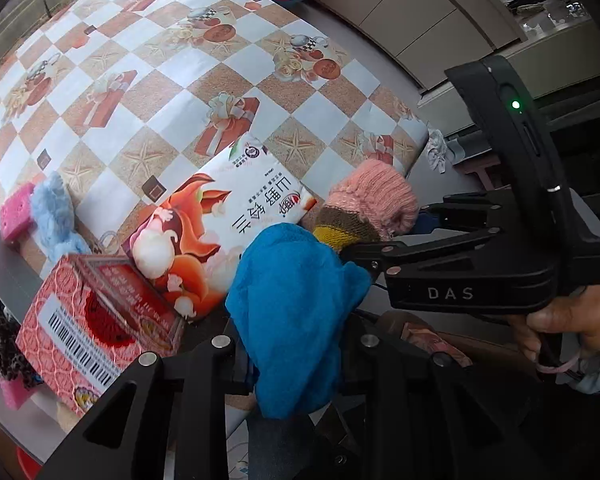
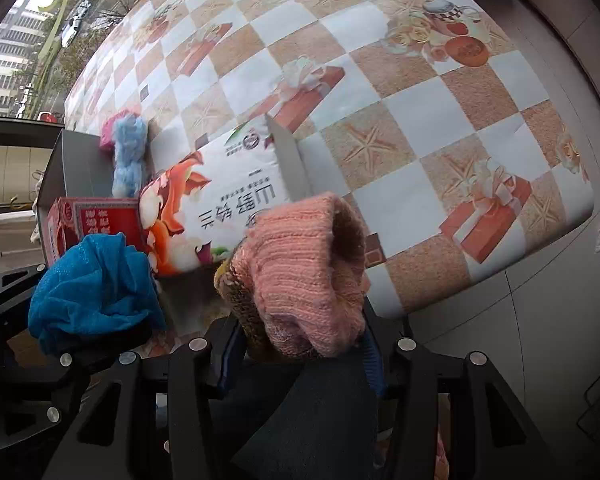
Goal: Organize soft objects
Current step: 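Carry the blue cloth and striped hat with both tools over the white box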
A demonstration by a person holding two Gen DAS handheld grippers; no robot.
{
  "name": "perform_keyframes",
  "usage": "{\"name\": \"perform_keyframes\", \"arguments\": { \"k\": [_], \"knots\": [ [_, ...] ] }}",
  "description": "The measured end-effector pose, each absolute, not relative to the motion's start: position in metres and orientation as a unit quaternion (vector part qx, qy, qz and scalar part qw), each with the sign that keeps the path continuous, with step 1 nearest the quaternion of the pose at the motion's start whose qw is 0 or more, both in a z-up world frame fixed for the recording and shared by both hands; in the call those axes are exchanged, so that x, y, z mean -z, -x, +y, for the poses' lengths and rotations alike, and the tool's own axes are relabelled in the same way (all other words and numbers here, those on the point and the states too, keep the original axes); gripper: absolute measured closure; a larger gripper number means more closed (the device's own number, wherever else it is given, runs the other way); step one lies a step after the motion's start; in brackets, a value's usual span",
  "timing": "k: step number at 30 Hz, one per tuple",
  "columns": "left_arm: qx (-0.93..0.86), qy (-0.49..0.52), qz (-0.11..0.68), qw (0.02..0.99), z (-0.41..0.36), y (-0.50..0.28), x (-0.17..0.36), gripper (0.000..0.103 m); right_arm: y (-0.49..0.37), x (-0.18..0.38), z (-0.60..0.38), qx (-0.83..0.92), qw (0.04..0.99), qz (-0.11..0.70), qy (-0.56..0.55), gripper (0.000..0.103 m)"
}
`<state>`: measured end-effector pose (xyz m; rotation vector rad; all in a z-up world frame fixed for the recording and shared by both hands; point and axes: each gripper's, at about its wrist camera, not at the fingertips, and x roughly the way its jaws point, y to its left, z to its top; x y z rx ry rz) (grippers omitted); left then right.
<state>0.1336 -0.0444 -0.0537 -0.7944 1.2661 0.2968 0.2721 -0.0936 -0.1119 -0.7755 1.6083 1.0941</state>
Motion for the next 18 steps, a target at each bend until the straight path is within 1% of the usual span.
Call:
{"name": "perform_keyframes", "arguments": {
  "k": [5,8,9,10,14,18],
  "knots": [
    [-0.137,0.351,0.548,0.747,-0.062,-0.087,0.037,0.074,-0.217,0.102,-0.099,-0.486,0.463,0.654,0.349,0.052],
    [-0.166,0.347,0.533,0.754,-0.066,-0.055,0.027,0.074,-0.180,0.093,-0.097,-0.516,0.435,0.631,0.384,0.052],
    [-0.181,0.350,0.526,0.754,-0.066,-0.043,0.025,0.074,-0.155,0.084,-0.094,-0.538,0.419,0.607,0.408,0.052],
    [-0.198,0.355,0.518,0.753,-0.065,-0.029,0.022,0.074,-0.155,0.084,-0.094,-0.538,0.419,0.607,0.408,0.052],
    [-0.281,0.390,0.481,0.734,-0.057,0.030,0.014,0.074,-0.110,0.065,-0.081,-0.579,0.392,0.566,0.437,0.052],
    [-0.381,0.437,0.441,0.685,-0.048,0.091,0.012,0.074,-0.070,0.045,-0.065,-0.623,0.364,0.521,0.456,0.052]
  ]
}}
